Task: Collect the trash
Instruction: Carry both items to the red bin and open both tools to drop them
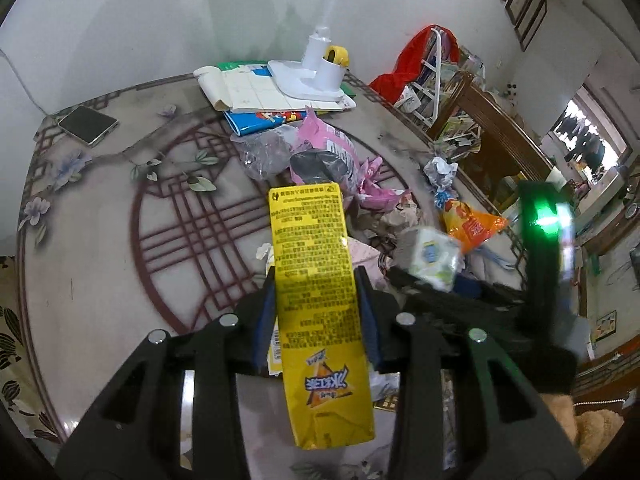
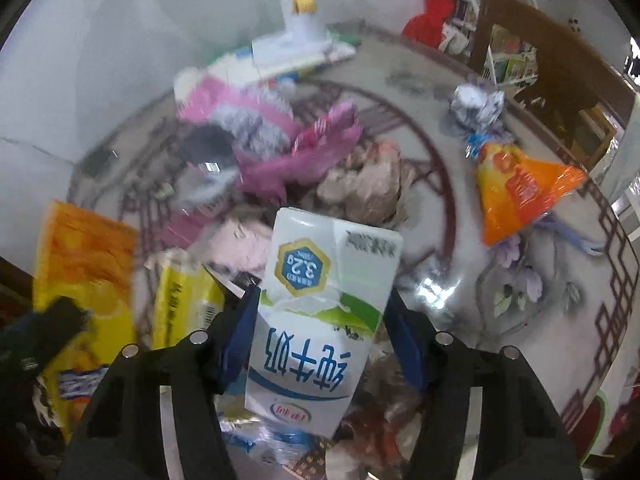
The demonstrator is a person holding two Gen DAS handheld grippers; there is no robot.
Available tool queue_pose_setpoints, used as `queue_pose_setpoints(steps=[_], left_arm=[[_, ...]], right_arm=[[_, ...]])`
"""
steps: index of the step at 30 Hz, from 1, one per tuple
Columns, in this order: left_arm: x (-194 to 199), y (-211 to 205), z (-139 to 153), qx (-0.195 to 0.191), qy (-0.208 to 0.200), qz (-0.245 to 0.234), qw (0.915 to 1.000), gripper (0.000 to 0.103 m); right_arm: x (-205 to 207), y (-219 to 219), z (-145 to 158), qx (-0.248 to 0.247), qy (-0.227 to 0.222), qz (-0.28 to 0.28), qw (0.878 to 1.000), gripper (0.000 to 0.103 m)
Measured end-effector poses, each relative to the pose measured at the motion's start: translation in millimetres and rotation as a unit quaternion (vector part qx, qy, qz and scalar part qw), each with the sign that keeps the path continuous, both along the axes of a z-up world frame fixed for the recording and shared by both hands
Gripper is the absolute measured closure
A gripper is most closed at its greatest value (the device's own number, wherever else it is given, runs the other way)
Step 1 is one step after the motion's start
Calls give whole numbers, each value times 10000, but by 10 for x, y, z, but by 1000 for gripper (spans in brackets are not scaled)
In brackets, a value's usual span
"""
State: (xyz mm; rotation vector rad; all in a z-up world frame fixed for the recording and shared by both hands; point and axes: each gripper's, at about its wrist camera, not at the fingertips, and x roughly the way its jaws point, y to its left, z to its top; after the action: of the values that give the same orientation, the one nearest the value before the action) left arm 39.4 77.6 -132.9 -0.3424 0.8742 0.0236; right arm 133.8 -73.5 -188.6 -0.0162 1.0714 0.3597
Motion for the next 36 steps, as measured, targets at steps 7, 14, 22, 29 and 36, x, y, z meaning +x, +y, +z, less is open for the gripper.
queue_pose_setpoints(steps=[7,14,22,29,36], left_arm=[[-20,-301,247,74,-326,-354,9988,68],[-24,-1015,556,-103,-711,-1034,9920,68],[-55,-2104,856,-372,-941,-2181,9707,68],[-112,-2917,830,-430,-838,-3029,9483,68],[-145,-3700,567,-500,-331,-3774,9241,68]], right_arm=[[-247,-508,741,465,-711,-123,9963,45],[-665,-1545,1169,648,-1143,-937,9869,45],[-1255,-2723,1225,450,-1321,-2317,9627,45],[-1643,-3518,874,171,-993,-3295,9388,45],[-1850,-3923,338,66,-315,-3787,9249,45]])
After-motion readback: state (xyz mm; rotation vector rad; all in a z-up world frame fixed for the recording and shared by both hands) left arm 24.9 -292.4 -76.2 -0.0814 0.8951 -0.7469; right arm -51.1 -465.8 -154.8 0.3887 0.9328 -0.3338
